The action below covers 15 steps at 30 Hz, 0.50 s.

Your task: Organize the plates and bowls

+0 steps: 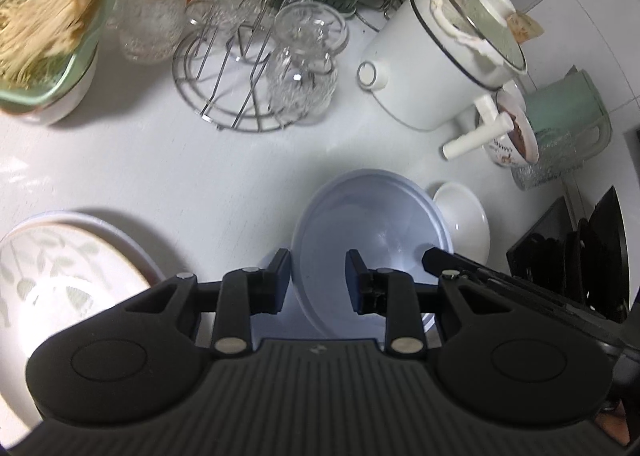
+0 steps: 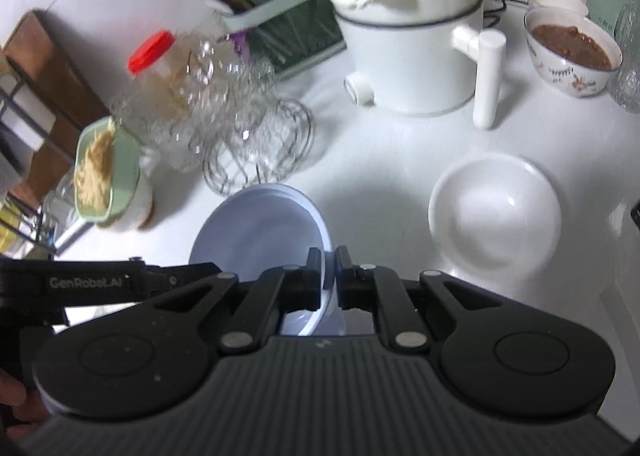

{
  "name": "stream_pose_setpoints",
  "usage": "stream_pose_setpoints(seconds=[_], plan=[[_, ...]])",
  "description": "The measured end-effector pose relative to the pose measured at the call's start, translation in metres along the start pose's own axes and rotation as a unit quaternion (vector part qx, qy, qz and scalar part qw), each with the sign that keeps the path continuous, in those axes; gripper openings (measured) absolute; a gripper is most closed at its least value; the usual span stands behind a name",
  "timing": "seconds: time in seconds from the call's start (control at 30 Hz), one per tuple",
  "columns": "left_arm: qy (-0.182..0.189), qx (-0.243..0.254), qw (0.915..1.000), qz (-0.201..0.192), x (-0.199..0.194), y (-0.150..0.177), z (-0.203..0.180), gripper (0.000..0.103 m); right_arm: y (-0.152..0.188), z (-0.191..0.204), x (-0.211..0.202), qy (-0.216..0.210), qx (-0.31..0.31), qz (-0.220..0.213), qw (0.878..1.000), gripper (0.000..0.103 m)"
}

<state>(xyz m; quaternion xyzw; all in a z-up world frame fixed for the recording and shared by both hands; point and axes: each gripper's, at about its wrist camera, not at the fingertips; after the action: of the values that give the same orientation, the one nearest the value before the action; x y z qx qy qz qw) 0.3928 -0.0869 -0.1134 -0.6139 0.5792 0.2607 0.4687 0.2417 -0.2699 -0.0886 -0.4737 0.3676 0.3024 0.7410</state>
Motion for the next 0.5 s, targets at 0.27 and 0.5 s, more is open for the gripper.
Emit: stream_pose_setpoints(seconds=[0.27,0.5], plan=[[-0.028,-0.014,0.9992,0.025,0.01,0.024,0.011,0.033,0.023,0.005,0.008,0.004,-0.015,0.033,0.999,0.012],[-0.043,-0.01,0.9988,0.023,0.014,0.038,0.014,0.037,0.035,0.008,0.016,0.015,-0.016,0.035,0.999,0.012]])
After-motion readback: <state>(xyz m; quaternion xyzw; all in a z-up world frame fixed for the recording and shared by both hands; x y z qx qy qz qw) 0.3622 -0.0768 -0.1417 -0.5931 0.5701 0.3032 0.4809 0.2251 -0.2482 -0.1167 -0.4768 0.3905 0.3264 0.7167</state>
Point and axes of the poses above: each gripper's, at about its wrist camera, not at the fingertips, and x roughly the way its jaws point, z to its left, y to its underside, and after that the axes turned 3 degrees about z, right-handed
